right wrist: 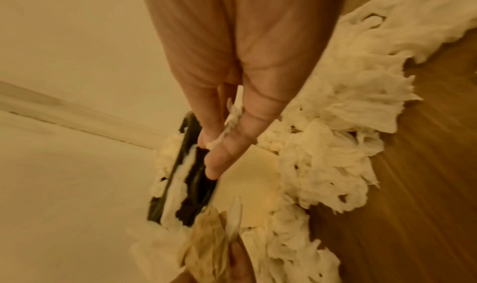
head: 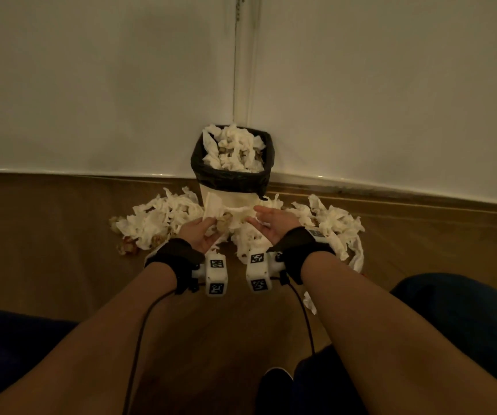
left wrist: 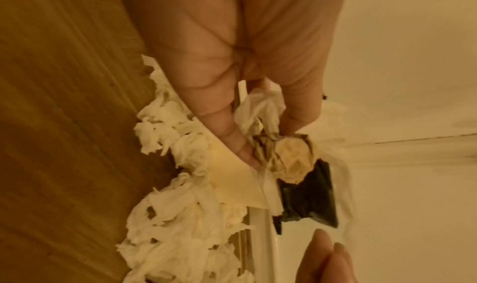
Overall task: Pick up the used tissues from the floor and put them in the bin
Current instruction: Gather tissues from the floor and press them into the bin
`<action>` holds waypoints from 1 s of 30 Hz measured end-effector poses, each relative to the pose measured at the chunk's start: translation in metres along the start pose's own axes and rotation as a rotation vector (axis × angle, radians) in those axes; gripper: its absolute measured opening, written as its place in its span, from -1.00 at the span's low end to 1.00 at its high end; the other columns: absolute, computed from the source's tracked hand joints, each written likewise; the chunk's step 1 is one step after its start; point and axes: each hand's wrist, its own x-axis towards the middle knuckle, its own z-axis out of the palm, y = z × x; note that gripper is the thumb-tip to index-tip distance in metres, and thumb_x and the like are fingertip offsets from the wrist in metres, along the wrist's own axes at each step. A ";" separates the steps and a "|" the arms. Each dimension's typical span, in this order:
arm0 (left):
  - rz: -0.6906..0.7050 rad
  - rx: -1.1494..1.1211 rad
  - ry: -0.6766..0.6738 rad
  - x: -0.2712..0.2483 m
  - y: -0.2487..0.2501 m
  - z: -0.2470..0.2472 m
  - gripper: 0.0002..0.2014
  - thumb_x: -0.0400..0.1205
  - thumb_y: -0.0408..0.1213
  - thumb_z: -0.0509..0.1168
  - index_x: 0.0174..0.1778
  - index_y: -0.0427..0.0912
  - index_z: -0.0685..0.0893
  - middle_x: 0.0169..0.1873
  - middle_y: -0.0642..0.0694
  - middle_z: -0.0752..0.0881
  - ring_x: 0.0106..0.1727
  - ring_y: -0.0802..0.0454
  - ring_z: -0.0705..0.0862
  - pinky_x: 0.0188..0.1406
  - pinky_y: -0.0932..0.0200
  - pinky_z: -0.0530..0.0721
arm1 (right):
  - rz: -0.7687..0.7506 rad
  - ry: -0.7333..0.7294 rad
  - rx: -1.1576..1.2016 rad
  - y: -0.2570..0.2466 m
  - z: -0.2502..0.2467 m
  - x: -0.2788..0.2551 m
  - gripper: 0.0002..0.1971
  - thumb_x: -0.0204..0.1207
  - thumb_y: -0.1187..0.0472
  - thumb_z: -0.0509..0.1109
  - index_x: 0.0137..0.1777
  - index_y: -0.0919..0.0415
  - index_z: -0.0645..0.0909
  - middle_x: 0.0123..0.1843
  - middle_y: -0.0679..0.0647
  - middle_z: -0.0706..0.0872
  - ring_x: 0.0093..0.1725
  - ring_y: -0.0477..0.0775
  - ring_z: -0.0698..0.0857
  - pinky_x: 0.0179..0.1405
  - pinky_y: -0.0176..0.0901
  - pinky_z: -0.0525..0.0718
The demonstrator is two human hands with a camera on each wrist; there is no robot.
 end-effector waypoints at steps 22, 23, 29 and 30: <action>0.744 0.749 0.201 -0.009 0.128 0.078 -0.73 0.50 -0.25 0.41 0.13 -0.05 0.75 0.03 -0.15 0.74 0.06 -0.13 0.68 0.12 0.14 0.64 | -0.429 0.196 -0.622 -0.114 0.037 0.009 -0.74 0.43 0.45 0.46 0.12 0.34 0.74 0.15 0.25 0.75 0.16 0.19 0.72 0.28 -0.02 0.66; 0.757 0.788 0.204 -0.004 0.134 0.082 -0.74 0.50 -0.26 0.41 0.11 -0.05 0.75 0.05 -0.13 0.74 0.07 -0.12 0.69 0.13 0.15 0.65 | -0.443 0.212 -0.630 -0.115 0.038 0.013 -0.76 0.41 0.44 0.48 0.09 0.32 0.75 0.11 0.23 0.77 0.12 0.16 0.73 0.26 -0.05 0.67; 0.804 0.967 0.215 0.029 0.142 0.091 -0.77 0.49 -0.30 0.43 0.05 -0.09 0.76 0.10 -0.08 0.75 0.16 -0.02 0.67 0.11 0.34 0.51 | -0.451 0.242 -0.701 -0.113 0.042 0.042 -0.77 0.45 0.38 0.46 0.10 0.23 0.76 0.09 0.17 0.78 0.07 0.09 0.72 0.12 -0.25 0.66; 0.812 0.993 0.216 0.035 0.140 0.092 -0.77 0.48 -0.30 0.44 0.06 -0.10 0.76 0.13 -0.11 0.73 0.18 -0.03 0.66 0.14 0.32 0.51 | -0.450 0.251 -0.741 -0.112 0.044 0.047 -0.76 0.46 0.37 0.44 0.11 0.22 0.76 0.11 0.16 0.78 0.10 0.10 0.72 0.14 -0.23 0.66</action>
